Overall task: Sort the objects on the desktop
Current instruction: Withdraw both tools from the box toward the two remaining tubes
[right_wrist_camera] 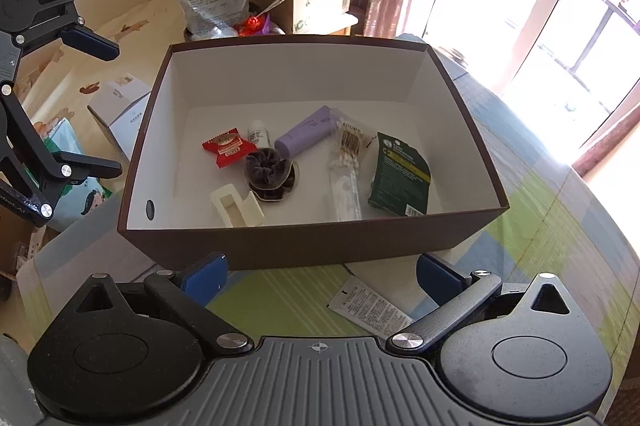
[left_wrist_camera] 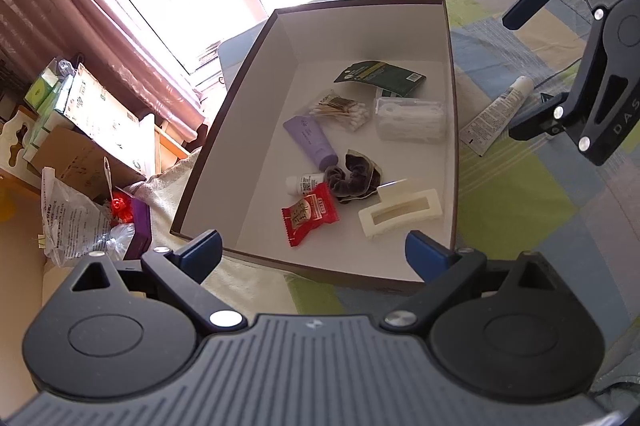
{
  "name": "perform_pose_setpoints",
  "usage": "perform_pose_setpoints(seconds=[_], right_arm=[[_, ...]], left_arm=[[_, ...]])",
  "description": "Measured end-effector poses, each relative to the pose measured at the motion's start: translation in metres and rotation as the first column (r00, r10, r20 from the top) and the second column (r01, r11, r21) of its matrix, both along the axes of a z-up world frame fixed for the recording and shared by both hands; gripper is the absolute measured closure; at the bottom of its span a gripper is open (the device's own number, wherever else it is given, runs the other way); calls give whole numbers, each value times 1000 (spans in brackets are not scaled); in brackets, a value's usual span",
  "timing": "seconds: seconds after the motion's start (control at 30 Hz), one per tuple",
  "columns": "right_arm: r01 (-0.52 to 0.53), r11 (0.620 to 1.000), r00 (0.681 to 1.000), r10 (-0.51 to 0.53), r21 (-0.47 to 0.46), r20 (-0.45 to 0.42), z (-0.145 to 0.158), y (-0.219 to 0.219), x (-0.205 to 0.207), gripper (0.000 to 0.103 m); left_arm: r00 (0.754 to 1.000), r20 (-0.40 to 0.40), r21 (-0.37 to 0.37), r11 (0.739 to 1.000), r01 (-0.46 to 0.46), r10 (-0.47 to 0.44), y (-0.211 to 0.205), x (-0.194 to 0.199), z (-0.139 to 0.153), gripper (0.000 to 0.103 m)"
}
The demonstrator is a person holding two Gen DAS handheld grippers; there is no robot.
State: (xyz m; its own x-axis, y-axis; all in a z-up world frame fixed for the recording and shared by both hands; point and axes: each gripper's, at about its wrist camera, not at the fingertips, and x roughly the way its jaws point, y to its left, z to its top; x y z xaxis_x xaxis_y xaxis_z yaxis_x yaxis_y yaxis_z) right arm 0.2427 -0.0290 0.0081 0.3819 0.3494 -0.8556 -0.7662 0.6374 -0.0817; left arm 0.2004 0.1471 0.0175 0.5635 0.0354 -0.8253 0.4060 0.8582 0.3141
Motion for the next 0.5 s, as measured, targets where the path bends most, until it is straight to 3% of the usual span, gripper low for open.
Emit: perform_pose_setpoints(seconds=[0.5], right_arm=[[44,998,999,-44,40,-1,8,-76,-19,0]], left_arm=[[1000,-5,-30,1000,3,-3,-56,-23,0,6]])
